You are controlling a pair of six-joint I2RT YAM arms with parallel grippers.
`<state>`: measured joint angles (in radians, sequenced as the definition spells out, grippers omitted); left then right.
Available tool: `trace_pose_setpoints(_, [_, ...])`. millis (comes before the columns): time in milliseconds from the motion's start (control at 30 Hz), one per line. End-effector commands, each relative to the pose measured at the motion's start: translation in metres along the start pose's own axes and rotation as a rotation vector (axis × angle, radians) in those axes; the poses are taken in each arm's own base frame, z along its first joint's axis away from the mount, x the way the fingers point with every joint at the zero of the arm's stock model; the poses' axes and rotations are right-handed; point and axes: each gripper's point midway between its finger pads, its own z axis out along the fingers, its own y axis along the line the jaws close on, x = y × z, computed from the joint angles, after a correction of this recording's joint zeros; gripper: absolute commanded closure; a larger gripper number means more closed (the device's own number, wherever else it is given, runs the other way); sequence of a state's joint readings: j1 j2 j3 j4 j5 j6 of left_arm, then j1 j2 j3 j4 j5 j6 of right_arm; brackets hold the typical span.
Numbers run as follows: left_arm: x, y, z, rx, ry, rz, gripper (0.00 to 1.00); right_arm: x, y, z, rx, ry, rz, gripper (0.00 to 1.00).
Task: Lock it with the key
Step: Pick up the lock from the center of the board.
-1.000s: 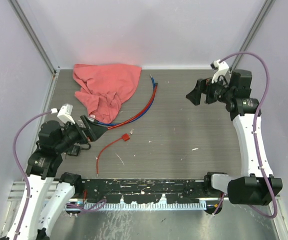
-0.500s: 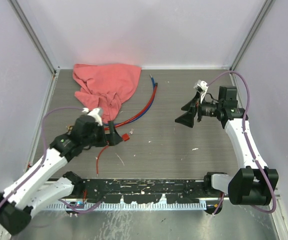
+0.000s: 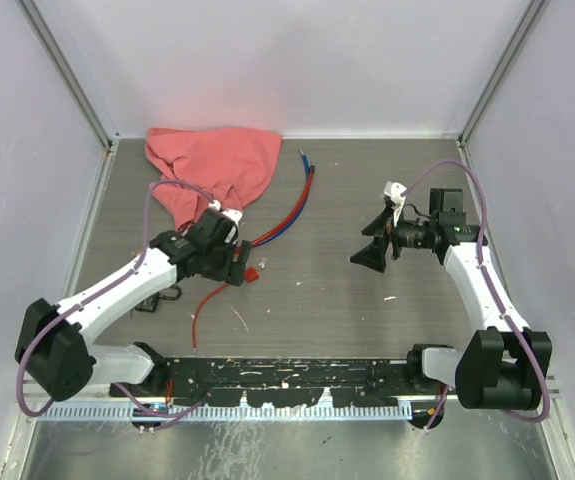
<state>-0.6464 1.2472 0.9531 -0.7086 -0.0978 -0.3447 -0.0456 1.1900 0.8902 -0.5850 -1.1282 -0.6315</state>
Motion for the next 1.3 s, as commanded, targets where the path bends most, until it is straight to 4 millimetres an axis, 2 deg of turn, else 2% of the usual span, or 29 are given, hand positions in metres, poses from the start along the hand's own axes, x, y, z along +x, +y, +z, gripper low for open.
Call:
trace_pose_setpoints(0, [0.001, -0.003, 0.015, 0.025, 0.047, 0.098, 0.23, -0.004, -0.003, -0.001, 0.005, 0.005, -0.068, 0.0])
trace_pose_setpoints(100, [0.0, -0.008, 0.028, 0.061, 0.064, 0.116, 0.27, -0.006, 0.0, -0.001, -0.011, 0.004, -0.068, 0.0])
trace_pose_setpoints(333, [0.0, -0.003, 0.073, 0.049, 0.087, 0.187, 0.32, -0.006, 0.001, -0.002, -0.016, 0.011, -0.069, 0.0])
trace_pose_setpoints(467, [0.001, -0.002, 0.087, 0.04, 0.117, 0.212, 0.39, -0.005, 0.001, -0.002, -0.017, 0.012, -0.067, 0.0])
trace_pose_setpoints(533, [0.002, -0.002, 0.09, 0.035, 0.131, 0.212, 0.45, -0.005, 0.001, -0.001, -0.019, 0.012, -0.066, 0.0])
trace_pose_setpoints(767, [0.003, 0.002, 0.097, 0.004, 0.16, 0.197, 0.52, -0.006, 0.002, -0.002, -0.021, 0.011, -0.071, 0.0])
trace_pose_setpoints(933, [0.005, 0.004, 0.096, -0.009, 0.179, 0.18, 0.69, -0.006, 0.003, -0.002, -0.026, 0.01, -0.076, 0.0])
trace_pose_setpoints(1267, [0.007, 0.004, 0.095, -0.02, 0.191, 0.163, 0.69, -0.007, 0.006, -0.003, -0.033, 0.008, -0.082, 0.0])
